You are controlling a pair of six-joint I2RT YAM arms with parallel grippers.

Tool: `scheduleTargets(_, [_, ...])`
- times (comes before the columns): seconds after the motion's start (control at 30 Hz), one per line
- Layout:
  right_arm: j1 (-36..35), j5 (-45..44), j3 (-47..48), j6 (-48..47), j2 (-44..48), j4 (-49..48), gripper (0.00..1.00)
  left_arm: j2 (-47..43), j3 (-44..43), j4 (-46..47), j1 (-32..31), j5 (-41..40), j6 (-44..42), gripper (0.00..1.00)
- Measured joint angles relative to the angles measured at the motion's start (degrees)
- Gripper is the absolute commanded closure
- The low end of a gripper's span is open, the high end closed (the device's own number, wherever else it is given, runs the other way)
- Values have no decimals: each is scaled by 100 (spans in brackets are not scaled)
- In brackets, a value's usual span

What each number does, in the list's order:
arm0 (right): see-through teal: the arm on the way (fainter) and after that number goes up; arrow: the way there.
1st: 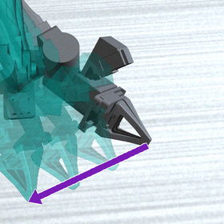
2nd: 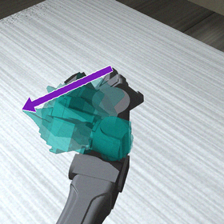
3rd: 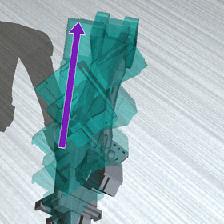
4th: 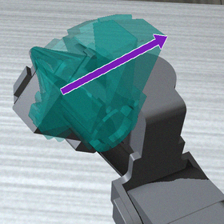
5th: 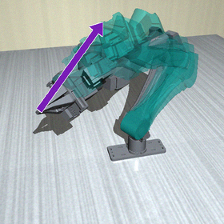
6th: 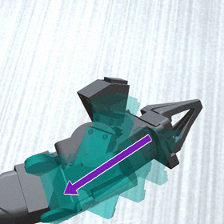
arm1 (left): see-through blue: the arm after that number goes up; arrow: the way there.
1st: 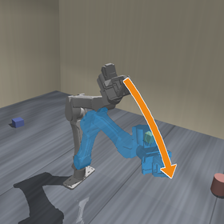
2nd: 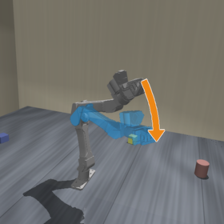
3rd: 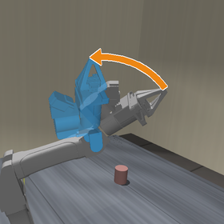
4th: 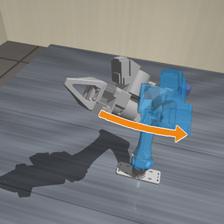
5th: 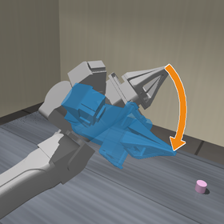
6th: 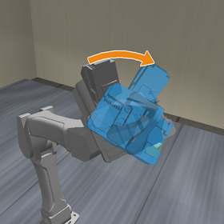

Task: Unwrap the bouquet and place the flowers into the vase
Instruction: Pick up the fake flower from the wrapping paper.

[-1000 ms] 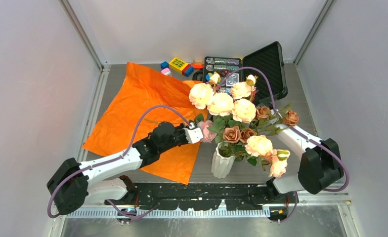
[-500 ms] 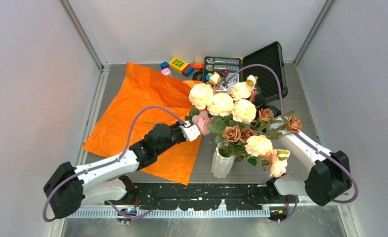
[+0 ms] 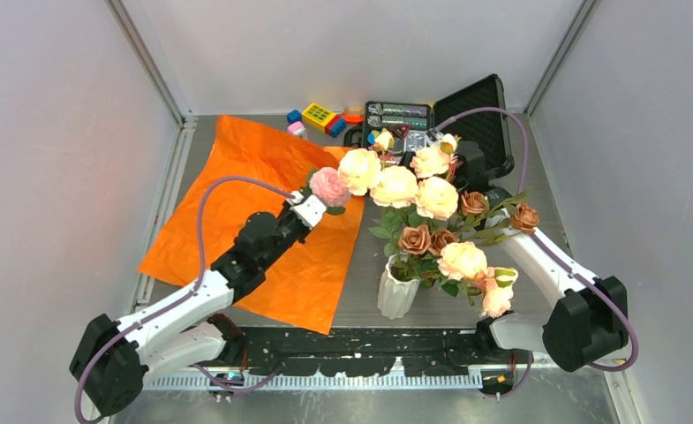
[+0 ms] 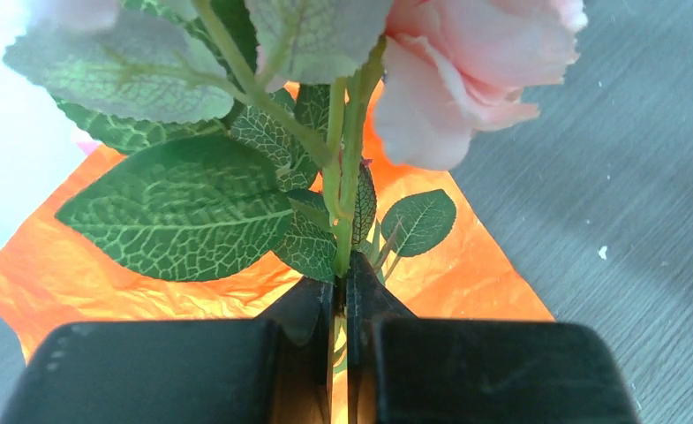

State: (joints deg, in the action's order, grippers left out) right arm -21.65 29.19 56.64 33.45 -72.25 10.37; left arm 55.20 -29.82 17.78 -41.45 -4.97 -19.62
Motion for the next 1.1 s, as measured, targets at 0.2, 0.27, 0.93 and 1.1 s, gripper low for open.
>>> scheduleTargets(0.2, [345,-308,-118,83,63,0,10,-326,2,0,219,153,546,100])
scheduleTargets(0.27, [442,-407,-146,98,98,7,10,-426,-2,-28,238,177,708,100])
scheduleTargets(0.93, [876,-1075,-437,96,584,7,9,-1676,-1845,-1692,286,372,2802,100])
scheduleTargets(1.1, [876,-1143,-487,94,684,7,9,-1700,-2288,-2033,291,922,3307,100])
